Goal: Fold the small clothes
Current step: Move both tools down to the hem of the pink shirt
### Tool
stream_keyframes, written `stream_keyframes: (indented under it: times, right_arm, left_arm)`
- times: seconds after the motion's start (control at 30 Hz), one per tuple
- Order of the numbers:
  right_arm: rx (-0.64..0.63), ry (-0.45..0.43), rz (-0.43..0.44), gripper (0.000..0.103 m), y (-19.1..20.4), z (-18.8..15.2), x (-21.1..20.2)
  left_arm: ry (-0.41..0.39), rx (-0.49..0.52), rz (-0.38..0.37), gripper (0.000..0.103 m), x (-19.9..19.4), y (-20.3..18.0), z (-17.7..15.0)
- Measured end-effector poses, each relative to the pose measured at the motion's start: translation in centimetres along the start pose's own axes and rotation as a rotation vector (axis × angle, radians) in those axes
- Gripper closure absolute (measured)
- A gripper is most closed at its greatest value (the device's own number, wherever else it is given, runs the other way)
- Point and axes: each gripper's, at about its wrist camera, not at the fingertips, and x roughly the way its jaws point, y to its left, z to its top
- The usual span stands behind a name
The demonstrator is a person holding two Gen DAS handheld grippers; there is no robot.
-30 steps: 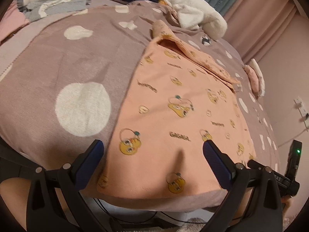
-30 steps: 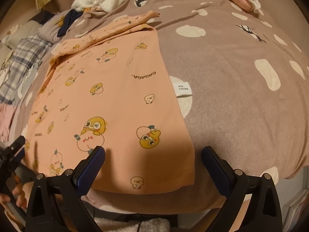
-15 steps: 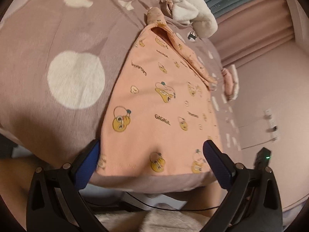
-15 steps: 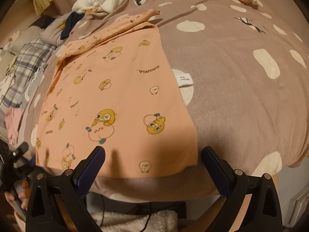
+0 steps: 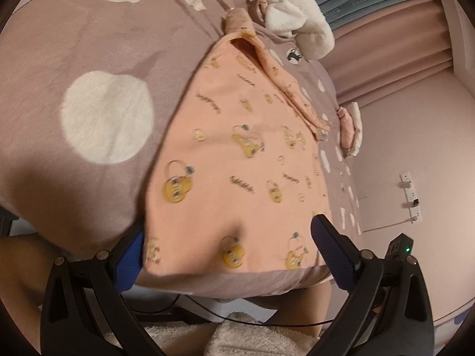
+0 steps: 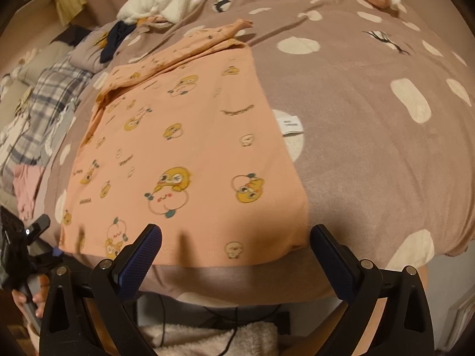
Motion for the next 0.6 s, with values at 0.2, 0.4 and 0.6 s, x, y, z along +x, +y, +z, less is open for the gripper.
stream_keyframes:
  times: [0.2,0.4,0.6]
  right_arm:
    - [0.029,-0.020,0.008,0.003,-1.1,0.0,-0.6]
    - [0.134,0.002,0.188,0.003,-2.8,0.2,-0.3]
    - [0.162,0.000,0.203,0.003,-2.8,0.5,0.3]
  left_arm:
    - [0.028,0.005,-0.029,0.017,1.3,-0.5,0.5]
    - [0.088,-0.015,-0.095,0.031,1.6,-0.2,0.4]
    - [0.083,-0.011,-0.077,0.030,1.8,-0.6,0.4]
